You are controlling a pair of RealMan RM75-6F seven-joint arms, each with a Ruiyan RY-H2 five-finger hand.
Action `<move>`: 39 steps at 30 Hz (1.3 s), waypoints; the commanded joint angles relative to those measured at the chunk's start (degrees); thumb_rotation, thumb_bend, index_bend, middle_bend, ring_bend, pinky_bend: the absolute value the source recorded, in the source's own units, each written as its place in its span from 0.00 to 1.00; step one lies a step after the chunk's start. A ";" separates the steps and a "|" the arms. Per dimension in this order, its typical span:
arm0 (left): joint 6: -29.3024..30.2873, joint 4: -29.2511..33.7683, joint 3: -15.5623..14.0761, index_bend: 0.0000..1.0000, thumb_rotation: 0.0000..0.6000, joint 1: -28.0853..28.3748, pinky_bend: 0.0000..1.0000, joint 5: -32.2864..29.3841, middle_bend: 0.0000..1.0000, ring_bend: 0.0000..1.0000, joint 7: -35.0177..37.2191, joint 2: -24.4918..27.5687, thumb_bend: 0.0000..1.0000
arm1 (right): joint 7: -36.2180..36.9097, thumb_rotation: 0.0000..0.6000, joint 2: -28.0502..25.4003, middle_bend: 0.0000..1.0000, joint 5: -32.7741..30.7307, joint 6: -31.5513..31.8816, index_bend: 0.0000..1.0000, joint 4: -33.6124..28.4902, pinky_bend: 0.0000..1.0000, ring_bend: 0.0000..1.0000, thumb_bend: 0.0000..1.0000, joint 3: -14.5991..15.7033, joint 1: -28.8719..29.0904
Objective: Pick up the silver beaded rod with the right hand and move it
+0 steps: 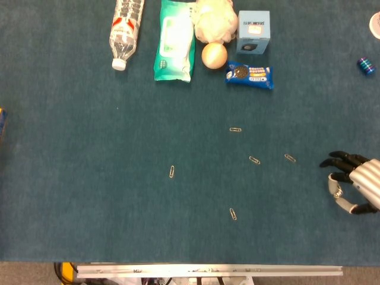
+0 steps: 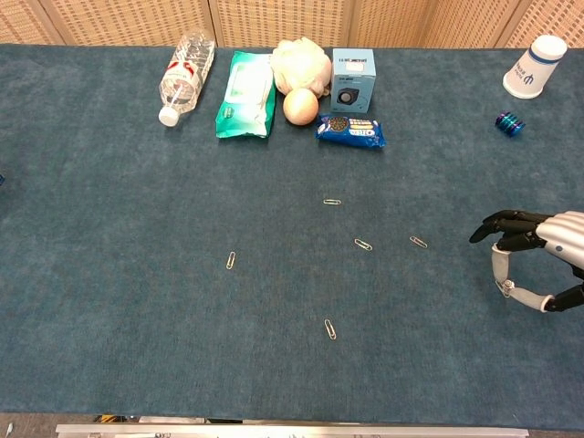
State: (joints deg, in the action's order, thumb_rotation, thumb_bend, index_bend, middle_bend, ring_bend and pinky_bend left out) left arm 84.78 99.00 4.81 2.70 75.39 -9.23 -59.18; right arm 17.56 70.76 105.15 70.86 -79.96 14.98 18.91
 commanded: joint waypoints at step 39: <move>0.03 0.07 -0.02 0.35 1.00 -0.01 0.41 -0.04 0.35 0.25 -0.02 0.00 0.42 | -2.95 1.00 -1.81 0.25 -0.69 -1.76 0.57 -4.26 0.24 0.12 0.35 -2.61 2.92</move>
State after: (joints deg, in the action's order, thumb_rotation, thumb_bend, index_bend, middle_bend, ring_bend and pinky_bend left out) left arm 84.82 99.08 4.79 2.69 75.35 -9.26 -59.18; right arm 15.02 69.15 104.67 69.47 -83.78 12.76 21.42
